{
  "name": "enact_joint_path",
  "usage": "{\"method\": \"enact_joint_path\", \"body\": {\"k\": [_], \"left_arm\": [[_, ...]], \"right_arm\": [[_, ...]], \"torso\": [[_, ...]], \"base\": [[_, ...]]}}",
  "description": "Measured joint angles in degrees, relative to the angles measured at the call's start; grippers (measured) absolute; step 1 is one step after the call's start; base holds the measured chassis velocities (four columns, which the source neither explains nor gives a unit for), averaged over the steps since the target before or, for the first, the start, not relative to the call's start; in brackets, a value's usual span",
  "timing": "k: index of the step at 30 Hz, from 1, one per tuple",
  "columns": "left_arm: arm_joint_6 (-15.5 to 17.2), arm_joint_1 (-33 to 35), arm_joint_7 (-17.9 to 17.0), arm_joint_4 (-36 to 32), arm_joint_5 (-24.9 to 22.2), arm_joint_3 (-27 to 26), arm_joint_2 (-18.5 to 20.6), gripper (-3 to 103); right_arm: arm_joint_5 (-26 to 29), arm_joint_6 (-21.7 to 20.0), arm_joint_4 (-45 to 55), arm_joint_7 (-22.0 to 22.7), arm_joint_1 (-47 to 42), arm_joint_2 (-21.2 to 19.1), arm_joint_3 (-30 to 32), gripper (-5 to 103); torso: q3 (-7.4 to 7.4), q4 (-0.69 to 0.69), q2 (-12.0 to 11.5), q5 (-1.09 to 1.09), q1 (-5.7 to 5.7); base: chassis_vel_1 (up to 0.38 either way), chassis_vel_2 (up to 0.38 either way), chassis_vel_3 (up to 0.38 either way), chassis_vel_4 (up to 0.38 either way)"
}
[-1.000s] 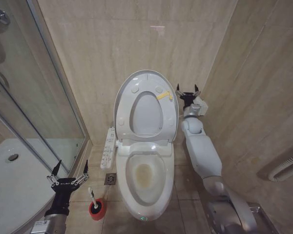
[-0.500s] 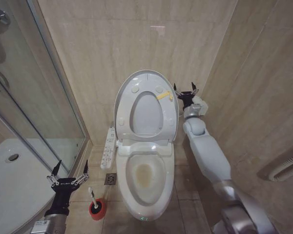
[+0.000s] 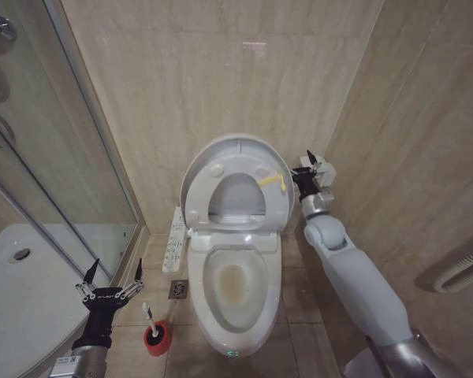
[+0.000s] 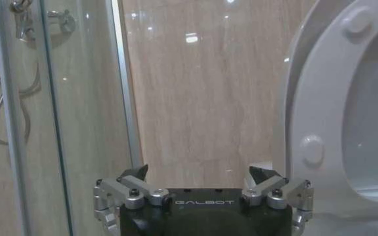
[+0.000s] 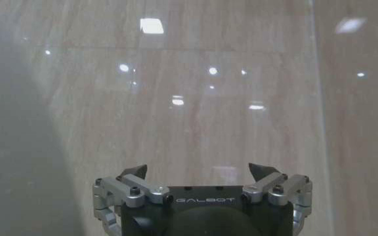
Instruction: Open the toilet lid, clean the toilet bowl with a toilet brush, close the toilet lid, and flush.
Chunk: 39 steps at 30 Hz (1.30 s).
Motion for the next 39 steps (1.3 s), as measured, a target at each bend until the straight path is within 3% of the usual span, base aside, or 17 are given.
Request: {"method": "enact_joint_path", "body": {"k": [14, 20, 39], "left_arm": [[0.0, 0.0, 0.0, 0.0, 0.0, 0.0, 0.0, 100], [0.0, 0.0, 0.0, 0.0, 0.0, 0.0, 0.0, 100], [0.0, 0.0, 0.0, 0.0, 0.0, 0.0, 0.0, 100]], "right_arm": [[1.46, -0.22, 11.25, 0.41, -18.33, -0.93, 7.71, 100], [0.7, -0.25, 18.37, 1.11, -30.44, 1.59, 10.77, 100], [-7.54, -0.56, 21.6, 5.7, -41.33, 9.7, 14.08, 100]], "torso": [[0.01, 0.0, 0.0, 0.02, 0.0], [0.0, -0.01, 0.0, 0.0, 0.0], [0.0, 0.0, 0.0, 0.0, 0.0]], "base": [[0.0, 0.0, 0.0, 0.0], [0.0, 0.0, 0.0, 0.0], [0.0, 0.0, 0.0, 0.0]]}}
